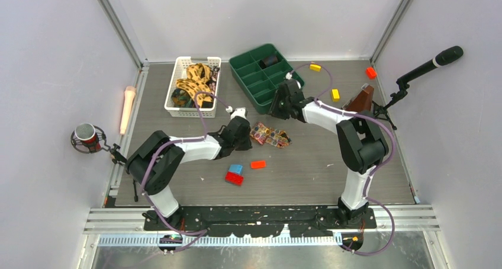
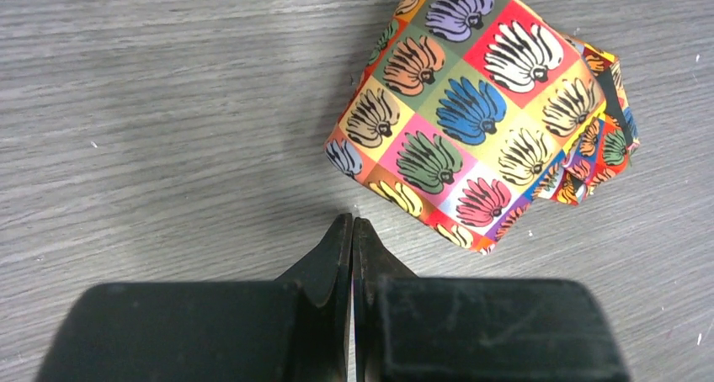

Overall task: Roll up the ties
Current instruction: Roll the tie at the center of the board.

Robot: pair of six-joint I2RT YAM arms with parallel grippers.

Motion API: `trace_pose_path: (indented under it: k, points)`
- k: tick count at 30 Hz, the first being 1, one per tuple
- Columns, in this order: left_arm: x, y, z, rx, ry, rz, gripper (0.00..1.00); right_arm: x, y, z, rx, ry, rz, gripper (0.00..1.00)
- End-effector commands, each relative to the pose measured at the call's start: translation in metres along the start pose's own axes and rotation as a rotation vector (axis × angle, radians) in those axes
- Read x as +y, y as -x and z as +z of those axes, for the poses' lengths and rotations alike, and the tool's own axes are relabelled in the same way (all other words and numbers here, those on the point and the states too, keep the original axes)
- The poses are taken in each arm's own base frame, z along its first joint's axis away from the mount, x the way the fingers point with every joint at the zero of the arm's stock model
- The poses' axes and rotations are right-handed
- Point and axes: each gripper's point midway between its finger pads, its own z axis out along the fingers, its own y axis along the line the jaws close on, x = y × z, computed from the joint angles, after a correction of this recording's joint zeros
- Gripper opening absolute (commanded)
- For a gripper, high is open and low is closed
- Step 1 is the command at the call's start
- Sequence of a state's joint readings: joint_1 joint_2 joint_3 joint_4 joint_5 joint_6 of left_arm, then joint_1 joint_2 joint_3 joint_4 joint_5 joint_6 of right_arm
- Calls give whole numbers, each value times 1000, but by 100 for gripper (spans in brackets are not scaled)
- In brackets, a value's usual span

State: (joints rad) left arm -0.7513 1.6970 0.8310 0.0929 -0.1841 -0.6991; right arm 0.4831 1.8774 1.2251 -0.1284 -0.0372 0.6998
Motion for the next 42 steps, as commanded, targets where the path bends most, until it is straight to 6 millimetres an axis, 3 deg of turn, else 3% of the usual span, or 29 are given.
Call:
trace_pose_path:
  k: [1,5,10,22,34,42]
  points:
    - [-13,10,-11,-30,-76,-10,0,-13,24,-18,-85,-90,-32,35]
    - [-16,5,-10,-20,-101,-18,0,-34,12,-13,-44,-152,-13,25]
    - [-19,3,-7,-11,-120,-18,0,-47,-10,2,44,-173,-12,14]
    - [-21,-1,3,-4,-123,-27,0,-78,-55,0,166,-260,-41,6]
    - [-24,-1,14,-8,-127,-51,0,-57,-92,-26,226,-213,-83,4]
    - [-22,-2,16,-7,-117,-54,0,-59,-93,-32,212,-220,-82,4]
